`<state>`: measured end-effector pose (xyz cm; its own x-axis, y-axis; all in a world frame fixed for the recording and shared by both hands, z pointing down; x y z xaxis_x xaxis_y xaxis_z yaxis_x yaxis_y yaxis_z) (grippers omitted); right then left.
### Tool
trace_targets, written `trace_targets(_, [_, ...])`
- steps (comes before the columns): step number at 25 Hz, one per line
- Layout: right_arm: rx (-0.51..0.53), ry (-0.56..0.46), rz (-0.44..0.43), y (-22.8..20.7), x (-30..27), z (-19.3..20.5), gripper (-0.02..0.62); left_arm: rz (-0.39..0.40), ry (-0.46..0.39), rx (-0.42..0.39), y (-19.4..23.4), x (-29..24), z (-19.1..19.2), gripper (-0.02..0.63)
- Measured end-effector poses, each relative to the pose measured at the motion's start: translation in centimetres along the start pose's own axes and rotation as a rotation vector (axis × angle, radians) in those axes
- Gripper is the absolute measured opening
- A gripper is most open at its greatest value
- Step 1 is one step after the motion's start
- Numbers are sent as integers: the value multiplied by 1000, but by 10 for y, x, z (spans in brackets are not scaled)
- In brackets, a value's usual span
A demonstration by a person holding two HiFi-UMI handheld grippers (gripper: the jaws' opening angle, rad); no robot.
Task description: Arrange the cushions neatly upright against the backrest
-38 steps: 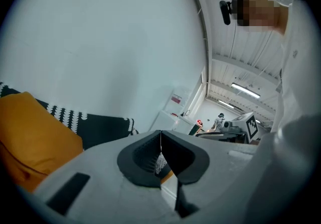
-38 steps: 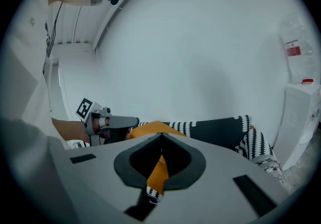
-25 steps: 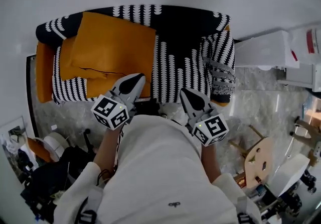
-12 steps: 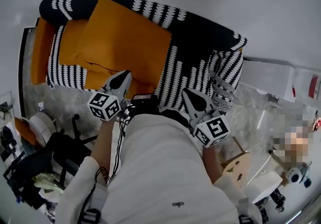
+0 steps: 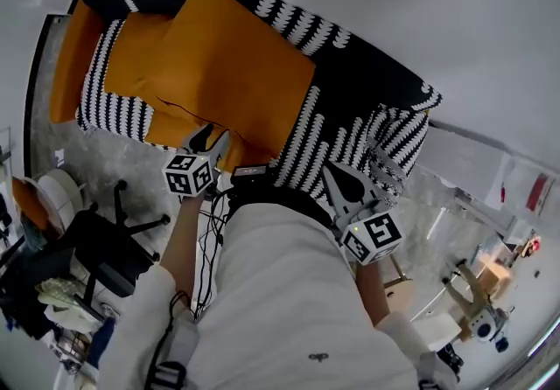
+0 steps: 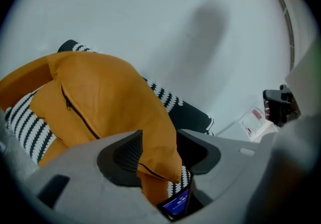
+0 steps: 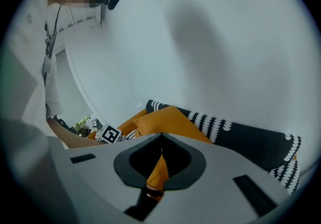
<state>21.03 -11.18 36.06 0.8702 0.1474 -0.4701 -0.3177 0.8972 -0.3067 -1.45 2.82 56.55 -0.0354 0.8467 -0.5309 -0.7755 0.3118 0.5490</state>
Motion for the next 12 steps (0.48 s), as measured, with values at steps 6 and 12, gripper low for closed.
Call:
trace_targets(6, [-21,61,56,-4,9,13,8,-125,57,122,38,-22,27,295])
trace_targets(12, [-57,87,128,-9,24,26,8,-201,91,292,69,-46,46,356])
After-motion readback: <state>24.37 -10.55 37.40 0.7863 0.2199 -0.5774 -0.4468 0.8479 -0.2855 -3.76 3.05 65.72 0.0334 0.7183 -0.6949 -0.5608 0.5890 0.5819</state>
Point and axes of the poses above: the fingertips, and each gripper's own axes: x backward along the fingers, y to its left, z out of its underside, the point moved 5 cm from there along x, backward along the fingers, and after that the axes turned 8 degrees about -y, right-handed, at the moved point
